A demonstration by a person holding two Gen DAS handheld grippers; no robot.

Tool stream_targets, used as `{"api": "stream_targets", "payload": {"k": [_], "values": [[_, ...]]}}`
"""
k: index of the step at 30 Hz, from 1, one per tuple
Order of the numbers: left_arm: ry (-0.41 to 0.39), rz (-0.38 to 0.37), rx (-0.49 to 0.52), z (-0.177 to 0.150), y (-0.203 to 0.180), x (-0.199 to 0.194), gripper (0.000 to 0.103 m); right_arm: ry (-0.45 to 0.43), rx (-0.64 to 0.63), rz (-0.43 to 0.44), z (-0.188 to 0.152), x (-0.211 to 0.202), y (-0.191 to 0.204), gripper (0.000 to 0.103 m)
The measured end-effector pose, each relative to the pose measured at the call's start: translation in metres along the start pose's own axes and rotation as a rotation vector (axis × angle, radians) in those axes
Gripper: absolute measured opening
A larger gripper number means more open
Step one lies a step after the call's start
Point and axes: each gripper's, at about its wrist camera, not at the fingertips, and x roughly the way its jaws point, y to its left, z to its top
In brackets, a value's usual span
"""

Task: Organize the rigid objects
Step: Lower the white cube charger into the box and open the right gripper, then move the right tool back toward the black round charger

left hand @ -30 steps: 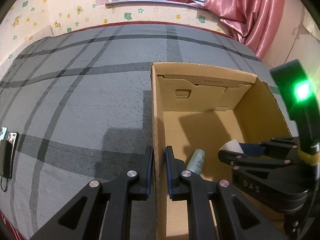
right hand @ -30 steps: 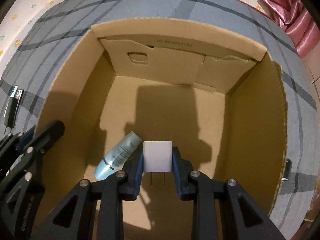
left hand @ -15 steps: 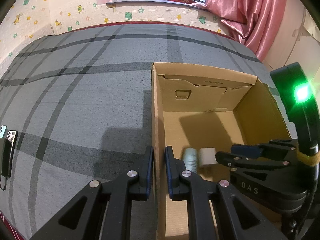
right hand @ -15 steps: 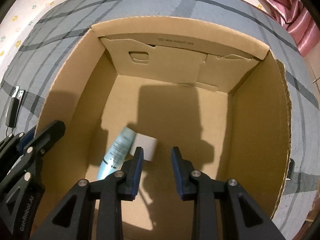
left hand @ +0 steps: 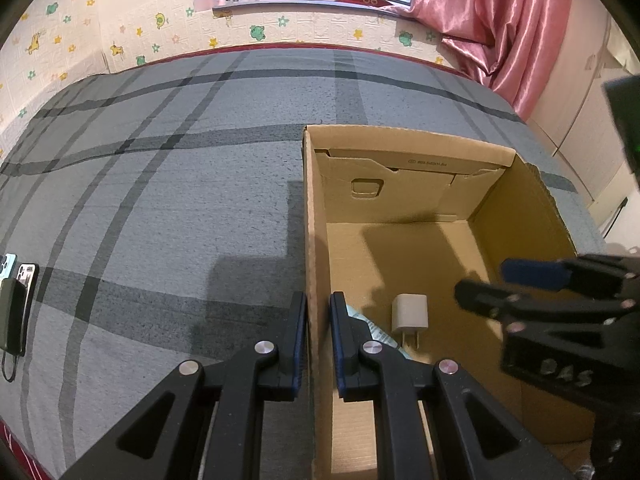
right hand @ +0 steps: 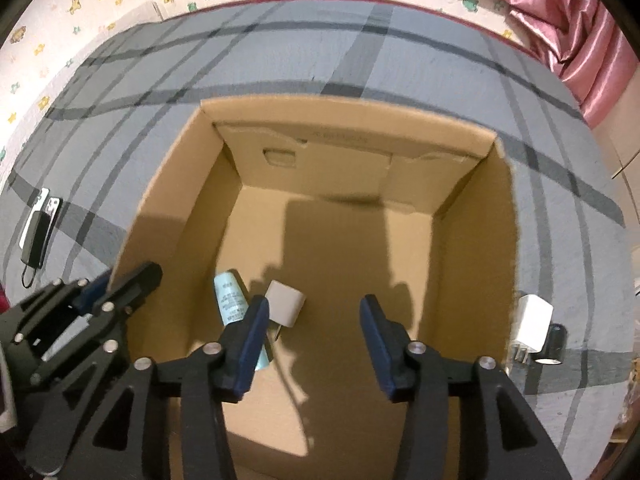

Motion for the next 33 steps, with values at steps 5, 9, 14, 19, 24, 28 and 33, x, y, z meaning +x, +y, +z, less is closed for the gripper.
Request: {"api": "stream_targets", "payload": {"k": [5, 9, 14, 19, 24, 28, 33], "values": [[-0.001, 0.001, -0.001, 0.000, 0.000, 0.000, 0.012, -0.047, 0.018, 0.009, 0.002, -0.021, -0.008, 0.081], [-0.001, 0.004, 0.001, 0.000, -0.001, 0.000, 0.012, -0.073, 0.020, 0.010, 0.002, -0.035, -0.016, 0.092], [-0.003, 0.005, 0.003, 0.000, 0.001, -0.001, 0.012, -0.112, 0.064, 0.020, 0.000, -0.051, -0.037, 0.098], [-0.003, 0.006, 0.002, -0.001, 0.001, 0.000, 0.012, -0.142, 0.105, -0.002, -0.002, -0.065, -0.067, 0.098], [-0.005, 0.010, 0.005, -0.001, 0.000, -0.001, 0.012, -0.168, 0.161, -0.043, -0.007, -0.075, -0.107, 0.098], [-0.002, 0.013, 0.008, 0.000, -0.001, 0.000, 0.012, -0.169, 0.192, -0.080, -0.012, -0.077, -0.136, 0.098], [0.000, 0.018, 0.011, 0.001, -0.002, -0.001, 0.012, -0.140, 0.238, -0.125, -0.023, -0.067, -0.173, 0.098]]}}
